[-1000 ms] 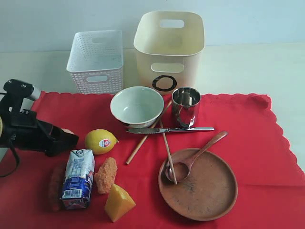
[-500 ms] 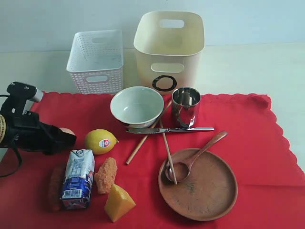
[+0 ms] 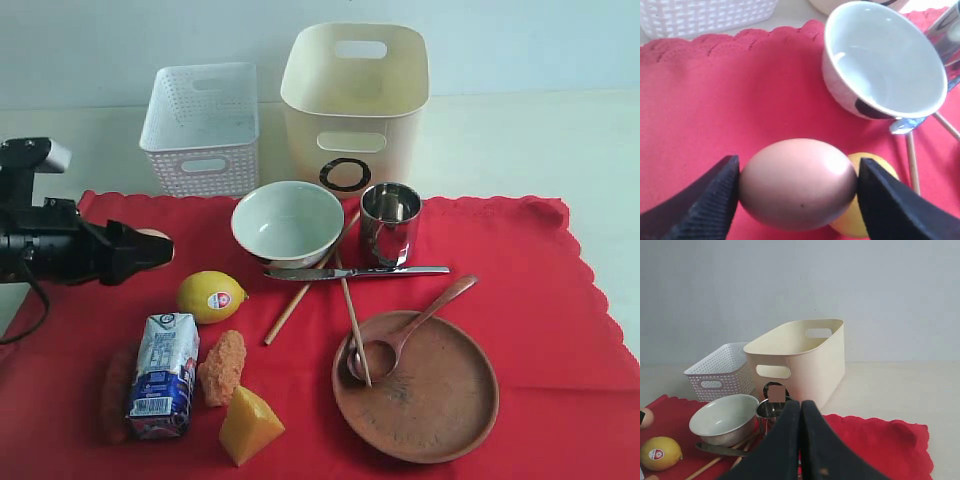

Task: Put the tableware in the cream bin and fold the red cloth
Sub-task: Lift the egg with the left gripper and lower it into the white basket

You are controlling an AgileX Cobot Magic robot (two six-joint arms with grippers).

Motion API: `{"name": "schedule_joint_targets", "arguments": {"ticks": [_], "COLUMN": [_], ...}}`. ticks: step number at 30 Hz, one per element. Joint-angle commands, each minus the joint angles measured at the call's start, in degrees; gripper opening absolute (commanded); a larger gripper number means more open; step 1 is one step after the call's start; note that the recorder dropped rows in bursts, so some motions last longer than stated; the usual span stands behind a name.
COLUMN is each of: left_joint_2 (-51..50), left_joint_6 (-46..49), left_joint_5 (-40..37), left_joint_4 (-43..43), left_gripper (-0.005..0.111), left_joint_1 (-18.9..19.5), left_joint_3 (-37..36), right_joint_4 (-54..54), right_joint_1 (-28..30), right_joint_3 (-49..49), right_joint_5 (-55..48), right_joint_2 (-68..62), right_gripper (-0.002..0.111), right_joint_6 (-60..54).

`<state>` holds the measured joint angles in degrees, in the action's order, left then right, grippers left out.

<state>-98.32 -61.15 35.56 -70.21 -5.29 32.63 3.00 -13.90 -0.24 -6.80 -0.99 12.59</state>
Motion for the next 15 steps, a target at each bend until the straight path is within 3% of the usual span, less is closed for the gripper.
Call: {"name": "schedule_joint_targets", "arguments": {"ticks": [1,7,15], "left_joint_2": [0.46,0.46,0.46], "left_joint_6": [-0.74,-0.74,-7.0], "left_joint_5": [2.17,1.29,-0.21], "left_joint_4": [1.43,6.15,6.15], "left_gripper": [0.0,0.0,0.0], "left_joint_1": [0.04,0.04,-0.2], "left_joint_3": [1.9,6.63,14.28], "right_joint_4": [0.04,0.04,0.04], "right_joint_1": [-0.12,-0.12,-0.12], "right_joint_3": [0.24,0.24,0.24], "right_joint_5": [0.49,0.49,0.49], "right_joint_2": [0.43,0.43,0.43], "right_gripper": [0.0,0.0,0.0], "right_joint_6": [0.08,0.08,0.08]}}
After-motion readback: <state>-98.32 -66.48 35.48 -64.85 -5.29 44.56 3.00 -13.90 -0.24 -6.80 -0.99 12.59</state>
